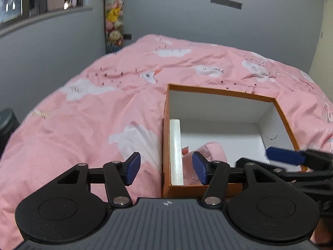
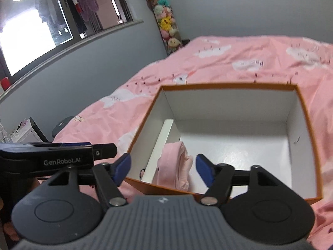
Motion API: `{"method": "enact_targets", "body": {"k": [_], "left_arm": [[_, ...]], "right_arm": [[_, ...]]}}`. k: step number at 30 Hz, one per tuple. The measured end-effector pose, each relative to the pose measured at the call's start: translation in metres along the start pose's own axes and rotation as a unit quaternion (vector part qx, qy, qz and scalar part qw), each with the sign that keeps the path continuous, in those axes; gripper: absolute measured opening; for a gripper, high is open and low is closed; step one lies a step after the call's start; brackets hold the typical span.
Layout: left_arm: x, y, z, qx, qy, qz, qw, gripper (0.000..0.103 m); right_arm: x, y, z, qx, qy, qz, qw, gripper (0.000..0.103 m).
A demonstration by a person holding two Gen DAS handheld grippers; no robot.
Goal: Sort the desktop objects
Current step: 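Withdraw both open grippers from the box back toward the pile, then grasp the crocheted orange fruit with the left gripper while the right grasps the gold box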
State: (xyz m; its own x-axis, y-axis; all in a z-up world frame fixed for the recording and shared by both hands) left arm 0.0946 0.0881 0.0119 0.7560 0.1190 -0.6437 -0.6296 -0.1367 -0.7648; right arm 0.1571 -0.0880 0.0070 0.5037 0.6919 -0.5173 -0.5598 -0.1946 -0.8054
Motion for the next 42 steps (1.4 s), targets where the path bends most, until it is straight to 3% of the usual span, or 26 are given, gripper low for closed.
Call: {"method": "enact_targets", "body": {"k": [4,9,15,19,29,42], "left_arm": [[-0.011,0.008,-0.012,0.024,0.028,-0.014,0.9992,0.067],[-0.014,0.02,-0.02,0.025,0.05,0.008,0.9984,0.068],[-0.015,0.042,-0.029,0.055,0.085,0.055,0.9934,0.068],[-0.018,0.062,-0.037,0.101,0.117,0.091,0.9838,0.068],[-0.012,0.1,-0.039,0.164,0.11,0.161,0.9669,0.068],[0.009,0.123,-0.029,0.17,0.084,0.215,0.958,0.068]], "right_arm": [[-0.022,0.0,-0.004,-0.005,0.01,-0.015,1.0,0.078],[-0.042,0.016,-0.018,0.007,0.032,-0.009,0.999,0.078],[-0.055,0.045,-0.025,0.013,0.051,0.024,0.998,0.069],[-0.06,0.063,-0.021,0.009,0.043,0.058,0.997,0.066],[-0.065,0.094,-0.007,-0.006,0.029,0.144,0.989,0.066],[-0.051,0.112,0.005,-0.054,0.035,0.225,0.972,0.075]]}}
Point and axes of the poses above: each gripper's, at about its wrist camera, not at the fingertips, and x roughly the way its jaws point, z to its left, y to its underside, the point moved 5 cm from there along x, roughly the way its jaws point, and after that the axes turned 1 degree about -z, right-handed, at the moved point
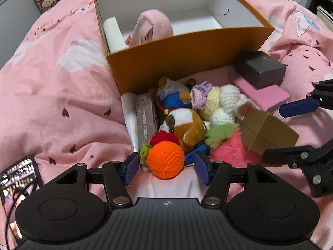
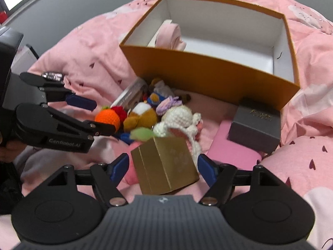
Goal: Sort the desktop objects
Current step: 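Grasp the crocheted orange fruit with the left gripper while the right grasps the gold box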
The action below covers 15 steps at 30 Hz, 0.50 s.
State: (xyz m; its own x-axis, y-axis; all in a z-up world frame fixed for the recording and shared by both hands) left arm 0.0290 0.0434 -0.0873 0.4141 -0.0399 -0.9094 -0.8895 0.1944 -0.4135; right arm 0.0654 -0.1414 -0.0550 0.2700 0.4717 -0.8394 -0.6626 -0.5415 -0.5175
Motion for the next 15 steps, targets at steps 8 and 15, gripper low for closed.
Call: {"method": "enact_targets", "body": {"k": [8,15], "left_arm": [[0.009,0.003,0.003,-0.011,-0.003,0.005,0.9999,0.055],[0.01,0.003,0.006,-0.021,0.0,0.001,0.9998,0.053]], "right_arm": [[0.015,0.003,0.004,-0.012,0.001,0.025,1.0,0.074],[0.023,0.005,0.0,-0.009,0.012,0.039,0.999,0.071]]}}
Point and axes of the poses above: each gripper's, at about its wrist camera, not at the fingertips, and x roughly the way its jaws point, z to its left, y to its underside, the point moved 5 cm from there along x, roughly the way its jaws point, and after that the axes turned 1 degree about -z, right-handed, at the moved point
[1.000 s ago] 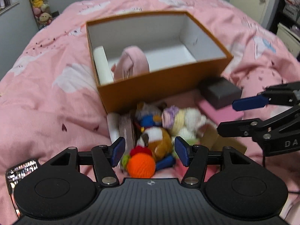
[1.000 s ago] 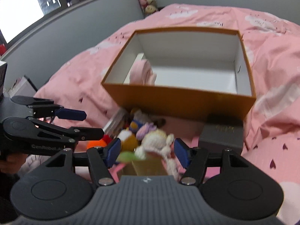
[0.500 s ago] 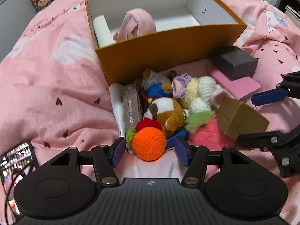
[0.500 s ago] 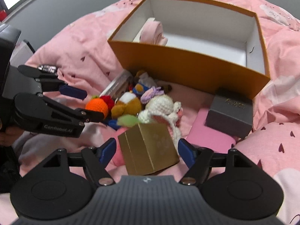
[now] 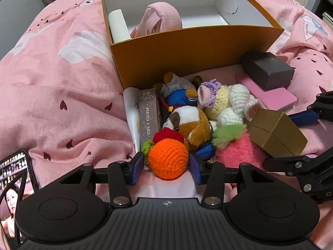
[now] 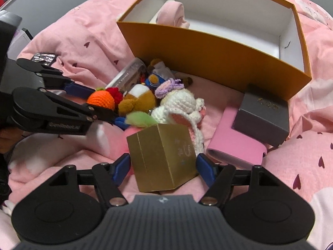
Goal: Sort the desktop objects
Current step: 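Grasp the crocheted orange fruit with the left gripper while the right grasps the gold box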
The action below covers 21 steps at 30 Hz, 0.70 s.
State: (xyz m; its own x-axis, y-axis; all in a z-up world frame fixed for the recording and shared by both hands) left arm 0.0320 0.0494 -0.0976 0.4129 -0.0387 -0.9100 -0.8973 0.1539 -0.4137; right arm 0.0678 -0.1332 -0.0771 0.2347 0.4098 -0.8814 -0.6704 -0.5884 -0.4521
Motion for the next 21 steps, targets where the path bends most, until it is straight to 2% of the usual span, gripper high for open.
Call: {"method": "enact_targets", "body": {"k": [6,7,21], "left_arm": [[-0.002,-0.003,0.0,-0.004,0.0,-0.004,1.0,0.051],[-0.004,-0.003,0.0,-0.006,0.0,-0.006,1.0,0.047],[0.0,-0.002,0.005,-0.016,0.002,0.006,0.9999,0.049]], "right_arm": [[0.001,0.0,-0.001,0.004,-0.001,-0.003,1.0,0.069],[0.001,0.0,-0.002,0.006,-0.002,-0.004,1.0,0.069],[-0.012,-0.006,-0.012,0.035,-0.01,-0.037,0.999,0.059]]}}
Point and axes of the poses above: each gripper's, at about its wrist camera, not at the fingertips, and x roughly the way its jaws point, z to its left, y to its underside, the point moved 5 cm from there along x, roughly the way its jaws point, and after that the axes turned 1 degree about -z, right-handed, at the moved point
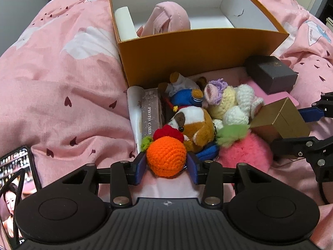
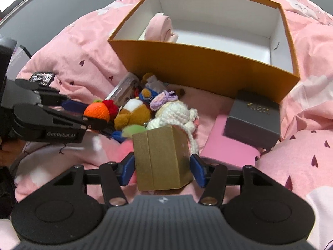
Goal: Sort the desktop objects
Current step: 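Grasp the crocheted orange fruit with the left gripper while the right grasps the gold box, then carry the orange fruit and gold box into the box and release them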
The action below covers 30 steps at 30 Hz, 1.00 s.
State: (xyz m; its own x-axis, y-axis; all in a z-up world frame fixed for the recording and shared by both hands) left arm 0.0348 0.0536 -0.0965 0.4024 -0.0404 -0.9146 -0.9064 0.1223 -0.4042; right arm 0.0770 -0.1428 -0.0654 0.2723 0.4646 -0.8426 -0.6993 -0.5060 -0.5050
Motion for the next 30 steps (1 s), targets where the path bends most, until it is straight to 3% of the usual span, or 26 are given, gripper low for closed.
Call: {"method": "enact_targets", "body": {"k": [15,18,21,30], "left_arm": [[0.008,0.002,-0.002,-0.003,-0.004,-0.003,1.0,0.047],[0.003,0.0,-0.002,-0.006,-0.008,-0.016,0.9998,0.047],[-0.006,-0.004,-0.002,-0.009,-0.006,-0.032,0.9994,0.047],[-0.042,-0.024,-0.011,-0.028,0.034,-0.091,0.9949,0.047]], "right_arm": [[0.02,0.001,-0.001,-0.002,-0.002,0.018,1.0,0.065],[0.013,0.0,-0.002,-0.003,-0.003,0.007,1.0,0.064],[0.001,-0.004,-0.004,-0.003,-0.003,-0.014,1.0,0.057],[-0.028,-0.022,-0.024,0.03,-0.017,-0.07,0.997,0.052]]}}
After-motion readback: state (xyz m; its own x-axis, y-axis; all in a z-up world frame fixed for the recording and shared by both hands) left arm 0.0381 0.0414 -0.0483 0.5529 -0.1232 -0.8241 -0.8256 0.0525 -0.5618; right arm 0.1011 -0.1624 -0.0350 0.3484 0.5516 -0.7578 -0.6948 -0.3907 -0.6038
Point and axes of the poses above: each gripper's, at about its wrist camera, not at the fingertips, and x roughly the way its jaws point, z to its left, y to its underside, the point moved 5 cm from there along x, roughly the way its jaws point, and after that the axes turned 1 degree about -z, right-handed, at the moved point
